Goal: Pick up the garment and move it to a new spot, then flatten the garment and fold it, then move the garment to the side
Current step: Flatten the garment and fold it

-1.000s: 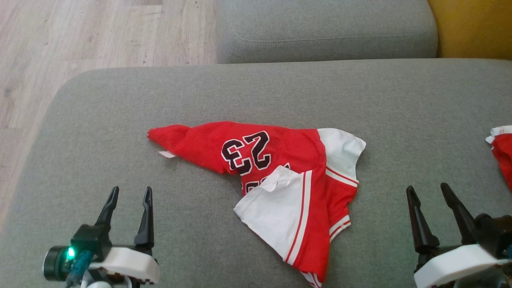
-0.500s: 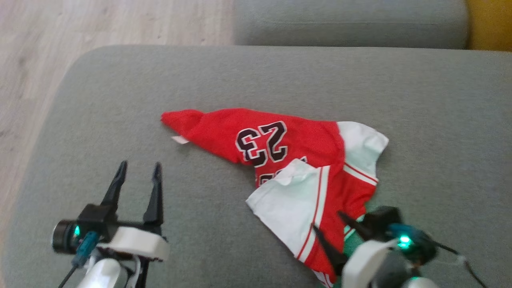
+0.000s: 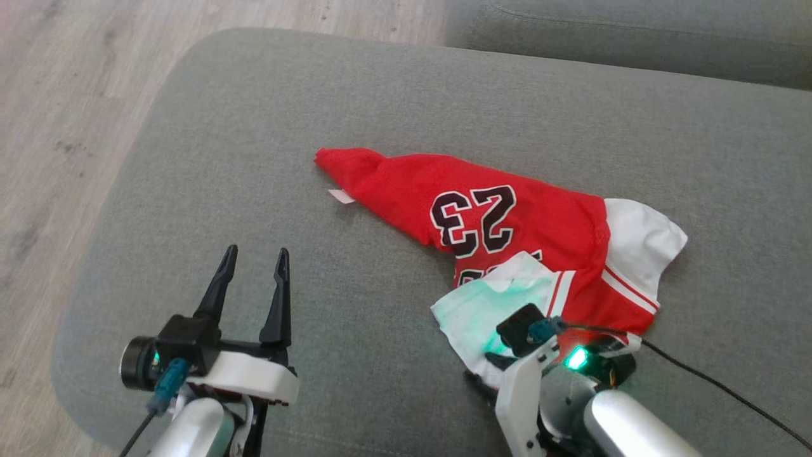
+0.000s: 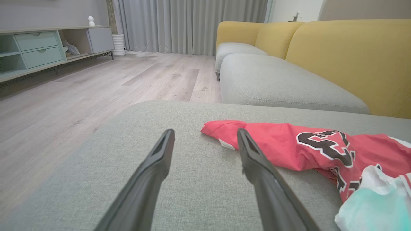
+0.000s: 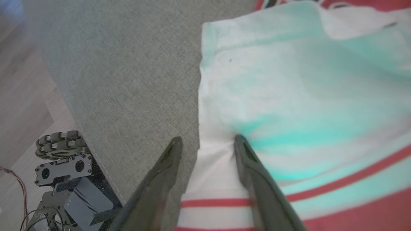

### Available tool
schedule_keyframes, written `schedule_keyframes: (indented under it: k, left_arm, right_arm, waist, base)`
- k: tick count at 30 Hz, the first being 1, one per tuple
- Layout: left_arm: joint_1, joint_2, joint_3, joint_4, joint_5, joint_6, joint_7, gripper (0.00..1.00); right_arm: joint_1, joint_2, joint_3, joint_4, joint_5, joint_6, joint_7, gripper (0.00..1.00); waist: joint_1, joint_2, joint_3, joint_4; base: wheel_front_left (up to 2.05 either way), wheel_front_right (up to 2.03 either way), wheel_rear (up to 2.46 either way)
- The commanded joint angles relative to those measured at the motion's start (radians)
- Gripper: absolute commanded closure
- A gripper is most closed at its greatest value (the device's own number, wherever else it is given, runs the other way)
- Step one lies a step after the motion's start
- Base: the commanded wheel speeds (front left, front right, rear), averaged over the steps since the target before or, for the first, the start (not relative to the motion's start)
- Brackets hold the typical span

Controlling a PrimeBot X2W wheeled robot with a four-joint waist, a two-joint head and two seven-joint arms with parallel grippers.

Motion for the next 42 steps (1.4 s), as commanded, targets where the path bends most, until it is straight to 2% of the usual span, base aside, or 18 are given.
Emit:
schedule_keyframes:
  k: [1, 6, 11, 17, 21, 25, 31, 36, 42]
  left_arm:
    - [-0.06, 0.011, 0.033, -0.02, -0.001, -0.005, -0.014, 0.0]
    - [-0.054, 0.007, 0.035, -0.002, -0.007, -0.006, -0.025, 0.0]
    - [-0.044, 0.013, 0.039, 0.007, -0.011, -0.004, -0.029, 0.0]
    - [-0.034, 0.02, 0.037, 0.004, -0.013, 0.0, -0.026, 0.0]
    - [-0.021, 0.031, 0.04, -0.003, -0.017, 0.006, -0.02, 0.0]
    - [-0.006, 0.04, 0.043, -0.018, -0.022, 0.013, -0.014, 0.0]
    - [0.005, 0.045, 0.046, -0.036, -0.027, 0.024, -0.012, 0.0]
    - [0.012, 0.049, 0.05, -0.043, -0.033, 0.031, -0.011, 0.0]
    - [0.015, 0.057, 0.052, -0.051, -0.036, 0.039, -0.004, 0.0]
  right_arm:
    - [0.004, -0.017, 0.035, 0.006, 0.016, -0.001, 0.03, 1.0]
    - [-0.01, -0.032, 0.045, -0.071, 0.048, -0.001, -0.005, 1.0]
    - [-0.043, -0.033, 0.056, -0.223, 0.069, -0.001, -0.051, 1.0]
    - [-0.107, -0.01, 0.045, -0.376, 0.075, -0.001, -0.134, 1.0]
    - [-0.163, 0.016, -0.01, -0.463, 0.056, -0.001, -0.206, 1.0]
    - [-0.15, 0.038, -0.164, -0.506, 0.024, -0.001, -0.216, 1.0]
    - [0.02, 0.083, -0.511, -0.495, -0.007, -0.001, -0.182, 1.0]
    - [0.159, 0.12, -0.784, -0.404, -0.008, -0.001, -0.178, 1.0]
    - [0.205, 0.133, -0.964, -0.217, 0.027, -0.001, -0.206, 1.0]
  waist:
    - [-0.0001, 0.0, -0.003, 0.005]
    - [-0.0001, 0.0, -0.016, 0.008]
    - [-0.0001, 0.0, -0.037, -0.006]
    - [-0.0001, 0.0, -0.067, -0.022]
    - [-0.0001, 0.0, -0.091, -0.039]
    - [-0.0001, 0.0, -0.1, -0.056]
    - [-0.0001, 0.0, -0.09, -0.082]
    - [-0.0001, 0.0, -0.08, -0.109]
    - [-0.0001, 0.0, -0.074, -0.137]
  base:
    - [0.0, 0.0, 0.0]
    - [0.0, 0.0, 0.0]
    - [0.0, 0.0, 0.0]
    - [0.0, 0.0, 0.0]
    - [0.0, 0.0, 0.0]
    - [0.0, 0.0, 0.0]
    - [0.0, 0.0, 0.0]
    - [0.0, 0.0, 0.0]
    - [0.0, 0.0, 0.0]
